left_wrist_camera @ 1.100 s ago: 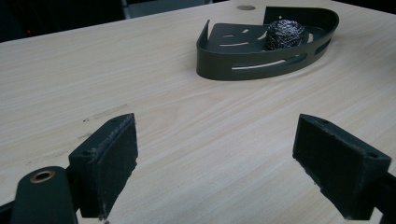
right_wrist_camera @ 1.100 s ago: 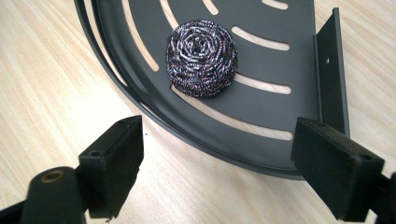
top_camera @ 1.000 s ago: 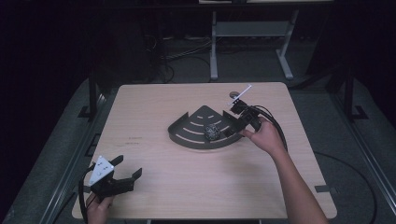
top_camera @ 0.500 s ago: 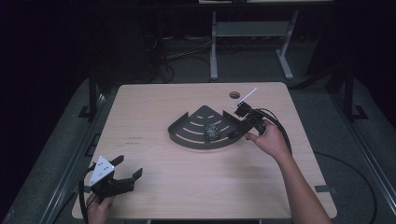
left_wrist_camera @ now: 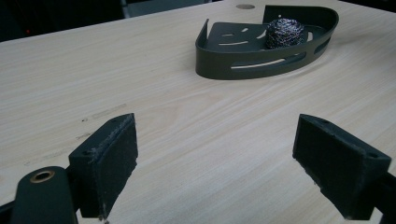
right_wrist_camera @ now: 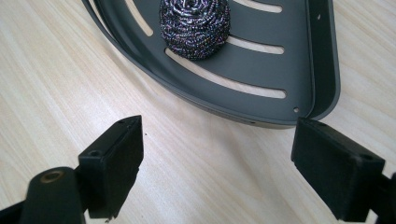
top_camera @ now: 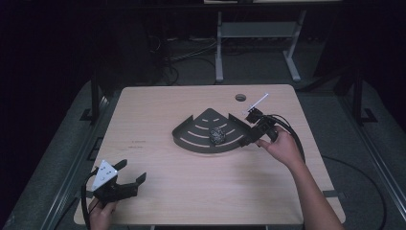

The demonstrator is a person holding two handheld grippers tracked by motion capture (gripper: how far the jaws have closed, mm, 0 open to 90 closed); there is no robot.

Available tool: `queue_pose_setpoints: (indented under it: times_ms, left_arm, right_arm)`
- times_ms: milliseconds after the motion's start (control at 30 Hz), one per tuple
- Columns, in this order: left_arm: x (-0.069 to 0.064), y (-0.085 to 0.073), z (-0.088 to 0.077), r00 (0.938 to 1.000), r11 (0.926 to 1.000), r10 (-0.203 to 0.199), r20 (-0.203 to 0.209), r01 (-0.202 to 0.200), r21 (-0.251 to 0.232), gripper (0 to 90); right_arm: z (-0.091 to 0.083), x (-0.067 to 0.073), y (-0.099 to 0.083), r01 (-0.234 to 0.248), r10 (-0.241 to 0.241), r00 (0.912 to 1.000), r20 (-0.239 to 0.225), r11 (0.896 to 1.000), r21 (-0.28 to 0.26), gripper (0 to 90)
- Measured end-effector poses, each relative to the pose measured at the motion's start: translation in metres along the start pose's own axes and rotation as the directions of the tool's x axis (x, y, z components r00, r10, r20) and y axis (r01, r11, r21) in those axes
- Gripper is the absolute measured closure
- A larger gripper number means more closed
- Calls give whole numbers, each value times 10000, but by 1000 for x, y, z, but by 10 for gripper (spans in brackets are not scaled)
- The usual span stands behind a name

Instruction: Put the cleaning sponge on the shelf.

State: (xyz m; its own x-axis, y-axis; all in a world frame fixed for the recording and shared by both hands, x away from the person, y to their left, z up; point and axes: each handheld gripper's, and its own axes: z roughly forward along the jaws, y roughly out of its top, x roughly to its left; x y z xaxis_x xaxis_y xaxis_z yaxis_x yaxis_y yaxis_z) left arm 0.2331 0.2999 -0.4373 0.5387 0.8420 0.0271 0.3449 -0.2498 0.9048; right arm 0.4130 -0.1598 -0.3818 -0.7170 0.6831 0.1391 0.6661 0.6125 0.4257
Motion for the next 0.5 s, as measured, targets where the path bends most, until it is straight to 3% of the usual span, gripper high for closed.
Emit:
queue_pose_setpoints:
  times_ms: [500]
  left_arm:
    - [-1,0,0,10000,10000,32,11,-32,40,133]
  right_arm:
    - [-3,-2,-19,-138,139,9999,33,9999,-76,164]
